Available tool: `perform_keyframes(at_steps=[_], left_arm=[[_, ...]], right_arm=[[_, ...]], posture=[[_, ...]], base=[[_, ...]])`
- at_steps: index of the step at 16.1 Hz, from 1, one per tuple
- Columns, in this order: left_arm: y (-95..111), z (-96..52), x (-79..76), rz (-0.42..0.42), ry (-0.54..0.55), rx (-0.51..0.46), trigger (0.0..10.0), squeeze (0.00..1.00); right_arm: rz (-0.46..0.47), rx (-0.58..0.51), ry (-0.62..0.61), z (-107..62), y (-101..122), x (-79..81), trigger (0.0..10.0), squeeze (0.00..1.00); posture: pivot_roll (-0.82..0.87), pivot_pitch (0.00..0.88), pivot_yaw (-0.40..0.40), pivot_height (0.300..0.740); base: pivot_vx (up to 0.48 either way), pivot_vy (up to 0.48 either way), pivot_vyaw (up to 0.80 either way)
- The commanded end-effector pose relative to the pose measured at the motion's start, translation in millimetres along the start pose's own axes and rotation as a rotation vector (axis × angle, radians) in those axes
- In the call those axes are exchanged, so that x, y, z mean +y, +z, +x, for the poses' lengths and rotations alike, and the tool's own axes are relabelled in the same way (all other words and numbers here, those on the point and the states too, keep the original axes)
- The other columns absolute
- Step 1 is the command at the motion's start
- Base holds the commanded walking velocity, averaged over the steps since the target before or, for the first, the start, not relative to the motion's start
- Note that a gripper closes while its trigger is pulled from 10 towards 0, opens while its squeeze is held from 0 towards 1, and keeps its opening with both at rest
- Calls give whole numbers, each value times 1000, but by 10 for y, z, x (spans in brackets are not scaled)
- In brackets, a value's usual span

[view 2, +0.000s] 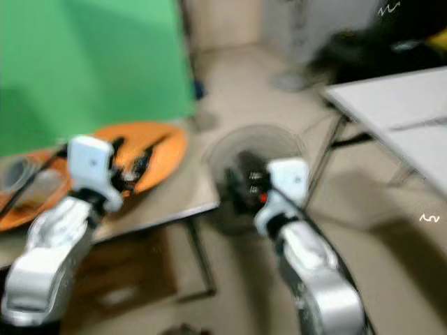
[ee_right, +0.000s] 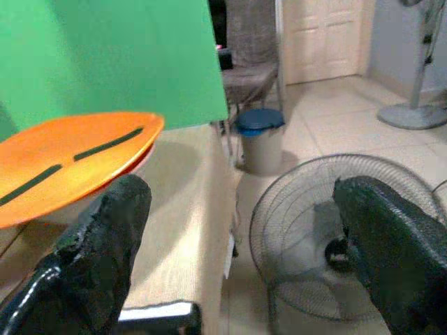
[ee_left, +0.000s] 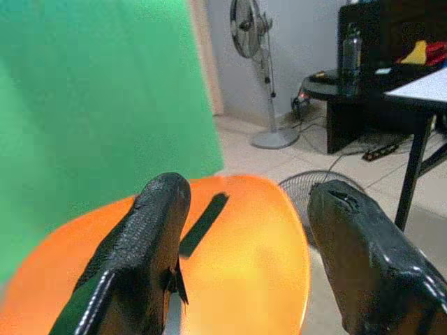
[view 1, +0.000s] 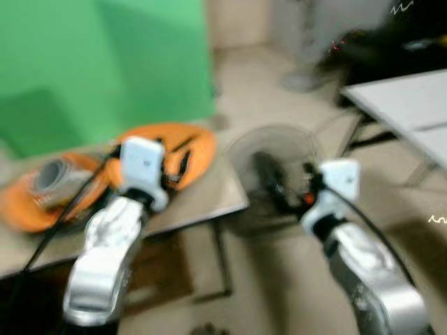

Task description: Setting the table

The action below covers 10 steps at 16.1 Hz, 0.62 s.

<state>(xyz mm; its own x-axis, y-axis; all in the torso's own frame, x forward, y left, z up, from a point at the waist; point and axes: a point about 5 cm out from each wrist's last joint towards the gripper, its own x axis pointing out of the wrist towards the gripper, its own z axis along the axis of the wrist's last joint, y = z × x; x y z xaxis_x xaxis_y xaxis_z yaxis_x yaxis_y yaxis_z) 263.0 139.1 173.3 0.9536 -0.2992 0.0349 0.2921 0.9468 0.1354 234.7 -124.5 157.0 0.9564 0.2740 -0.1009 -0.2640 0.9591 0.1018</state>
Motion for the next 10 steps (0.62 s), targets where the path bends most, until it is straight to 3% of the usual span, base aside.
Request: perform_keyframes(at_steps=[1, 10], left_arm=[[39, -1, 41, 14, 4, -16, 10000, 0], [39, -1, 41, 14, 4, -16, 10000, 0]], right_arm=[[2, -13, 8, 20, 31, 15, 10000, 0], [2, -13, 8, 20, 31, 15, 10000, 0]], posture=[[112, 0, 91, 727], [112, 0, 91, 727]], base=[[0, 0, 800], [0, 0, 800]])
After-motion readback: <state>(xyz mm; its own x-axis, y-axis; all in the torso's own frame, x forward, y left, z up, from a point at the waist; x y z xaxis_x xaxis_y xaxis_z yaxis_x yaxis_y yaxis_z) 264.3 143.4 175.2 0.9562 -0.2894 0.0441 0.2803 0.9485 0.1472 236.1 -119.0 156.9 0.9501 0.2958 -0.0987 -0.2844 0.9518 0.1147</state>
